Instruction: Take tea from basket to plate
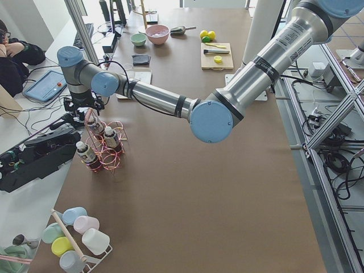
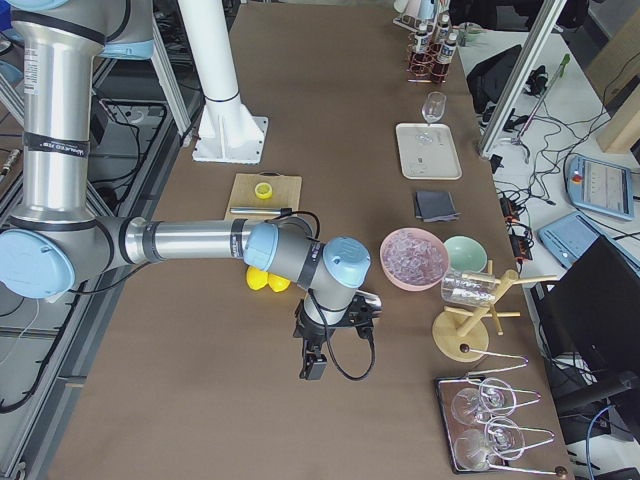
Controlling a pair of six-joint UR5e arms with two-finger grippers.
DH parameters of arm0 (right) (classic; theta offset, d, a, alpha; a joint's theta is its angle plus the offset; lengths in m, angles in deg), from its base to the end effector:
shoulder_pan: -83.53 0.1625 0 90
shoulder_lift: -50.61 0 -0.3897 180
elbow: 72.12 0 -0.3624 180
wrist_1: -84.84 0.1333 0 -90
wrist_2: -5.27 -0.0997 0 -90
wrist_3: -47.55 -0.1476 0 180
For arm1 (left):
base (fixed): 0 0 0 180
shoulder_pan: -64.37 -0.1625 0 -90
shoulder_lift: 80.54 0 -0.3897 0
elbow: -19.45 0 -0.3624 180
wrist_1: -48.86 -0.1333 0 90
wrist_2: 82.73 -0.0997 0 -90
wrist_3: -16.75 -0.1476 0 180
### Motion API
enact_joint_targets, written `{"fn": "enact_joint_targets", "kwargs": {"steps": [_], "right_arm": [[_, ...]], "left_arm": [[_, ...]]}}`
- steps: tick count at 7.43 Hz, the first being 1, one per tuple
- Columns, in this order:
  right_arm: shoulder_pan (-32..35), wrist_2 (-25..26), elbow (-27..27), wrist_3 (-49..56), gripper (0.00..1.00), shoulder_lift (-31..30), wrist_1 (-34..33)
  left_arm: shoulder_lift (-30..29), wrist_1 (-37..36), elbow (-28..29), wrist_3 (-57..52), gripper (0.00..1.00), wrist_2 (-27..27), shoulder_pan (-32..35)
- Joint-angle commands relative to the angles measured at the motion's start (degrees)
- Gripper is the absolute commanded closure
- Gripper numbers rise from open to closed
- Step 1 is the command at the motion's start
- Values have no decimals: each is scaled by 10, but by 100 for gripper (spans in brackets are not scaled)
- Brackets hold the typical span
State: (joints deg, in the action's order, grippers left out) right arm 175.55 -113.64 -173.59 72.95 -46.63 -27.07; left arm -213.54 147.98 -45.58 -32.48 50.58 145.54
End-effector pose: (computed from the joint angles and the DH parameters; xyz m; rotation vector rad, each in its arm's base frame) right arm 0.0749 -0.3656 0.6757 -0.1755 -0.5601 -0.3185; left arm 0.0832 -0.7442 0.3854 0.7187 0.5715 1.1245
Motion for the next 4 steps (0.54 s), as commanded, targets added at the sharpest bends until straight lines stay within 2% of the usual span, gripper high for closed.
{"fn": "enact_joint_targets", "kwargs": {"steps": [1, 3, 4], "right_arm": [[-1, 0, 2, -1, 0, 0, 0], [0, 1, 2, -1, 0, 0, 0], [0, 1, 2, -1, 0, 0, 0]], "left_arm": [[0, 0, 3, -26, 19, 0, 0], [-1, 0, 8, -56, 74, -2, 2], [-1, -1, 8, -56, 96, -2, 5]]}}
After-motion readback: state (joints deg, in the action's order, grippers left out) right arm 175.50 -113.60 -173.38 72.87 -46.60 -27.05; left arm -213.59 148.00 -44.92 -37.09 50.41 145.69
